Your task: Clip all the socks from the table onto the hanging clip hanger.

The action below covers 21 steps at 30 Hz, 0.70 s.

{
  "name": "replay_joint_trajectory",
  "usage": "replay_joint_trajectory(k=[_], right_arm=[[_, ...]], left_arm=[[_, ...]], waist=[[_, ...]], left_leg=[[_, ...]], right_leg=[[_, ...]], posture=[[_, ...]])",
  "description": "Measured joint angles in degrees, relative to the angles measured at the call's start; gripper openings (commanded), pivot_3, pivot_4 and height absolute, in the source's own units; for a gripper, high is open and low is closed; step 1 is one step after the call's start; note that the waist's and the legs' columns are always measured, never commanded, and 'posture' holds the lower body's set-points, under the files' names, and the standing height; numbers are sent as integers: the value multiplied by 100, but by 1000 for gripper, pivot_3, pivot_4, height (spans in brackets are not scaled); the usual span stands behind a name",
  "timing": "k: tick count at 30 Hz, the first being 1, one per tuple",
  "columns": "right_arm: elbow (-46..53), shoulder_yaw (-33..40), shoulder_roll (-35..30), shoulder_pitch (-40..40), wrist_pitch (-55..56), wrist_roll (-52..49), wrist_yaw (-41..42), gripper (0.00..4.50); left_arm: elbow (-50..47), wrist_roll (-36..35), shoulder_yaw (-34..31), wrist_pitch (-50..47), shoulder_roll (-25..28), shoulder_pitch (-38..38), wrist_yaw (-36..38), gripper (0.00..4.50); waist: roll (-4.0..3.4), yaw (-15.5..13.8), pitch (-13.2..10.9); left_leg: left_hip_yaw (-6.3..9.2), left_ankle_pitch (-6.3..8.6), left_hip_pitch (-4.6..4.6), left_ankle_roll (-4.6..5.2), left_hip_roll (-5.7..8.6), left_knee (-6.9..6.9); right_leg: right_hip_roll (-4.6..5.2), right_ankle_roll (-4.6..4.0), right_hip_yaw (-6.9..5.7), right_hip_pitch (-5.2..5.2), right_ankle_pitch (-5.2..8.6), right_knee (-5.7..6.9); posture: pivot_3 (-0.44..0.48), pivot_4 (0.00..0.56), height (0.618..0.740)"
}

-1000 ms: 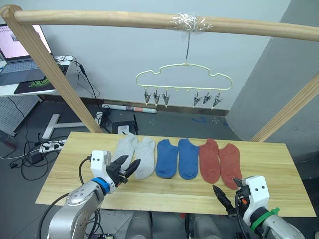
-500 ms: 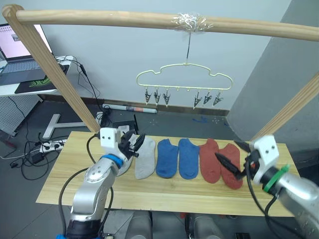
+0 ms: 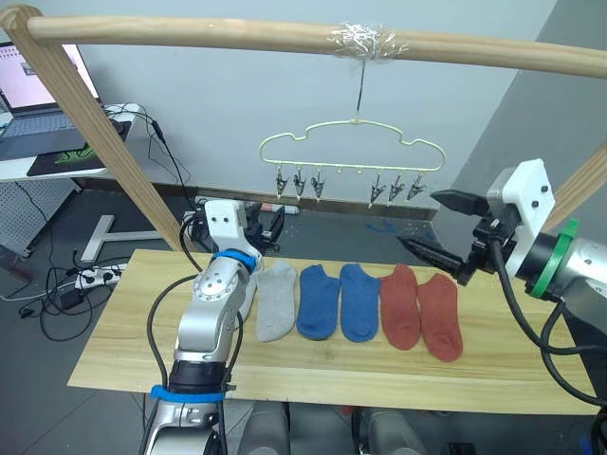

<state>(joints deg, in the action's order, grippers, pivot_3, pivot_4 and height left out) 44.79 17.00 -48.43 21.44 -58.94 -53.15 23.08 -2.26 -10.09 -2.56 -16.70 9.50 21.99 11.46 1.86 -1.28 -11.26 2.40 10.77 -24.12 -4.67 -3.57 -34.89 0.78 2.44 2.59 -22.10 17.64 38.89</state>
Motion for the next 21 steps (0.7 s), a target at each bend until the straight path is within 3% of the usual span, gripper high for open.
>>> replay_joint_trajectory(k=[21], right_arm=[[469,89,-60,-332,-156,-1101,-1315,4500]], left_arm=[[1794,298,-41,944,-169,1326,-223,2413]], waist=[[12,154,-32]], left_leg=[[3,0,-6,0,-1,-1]], right_leg=[[-2,4,-2,-1,0,0]], posture=[[-39,210,740]])
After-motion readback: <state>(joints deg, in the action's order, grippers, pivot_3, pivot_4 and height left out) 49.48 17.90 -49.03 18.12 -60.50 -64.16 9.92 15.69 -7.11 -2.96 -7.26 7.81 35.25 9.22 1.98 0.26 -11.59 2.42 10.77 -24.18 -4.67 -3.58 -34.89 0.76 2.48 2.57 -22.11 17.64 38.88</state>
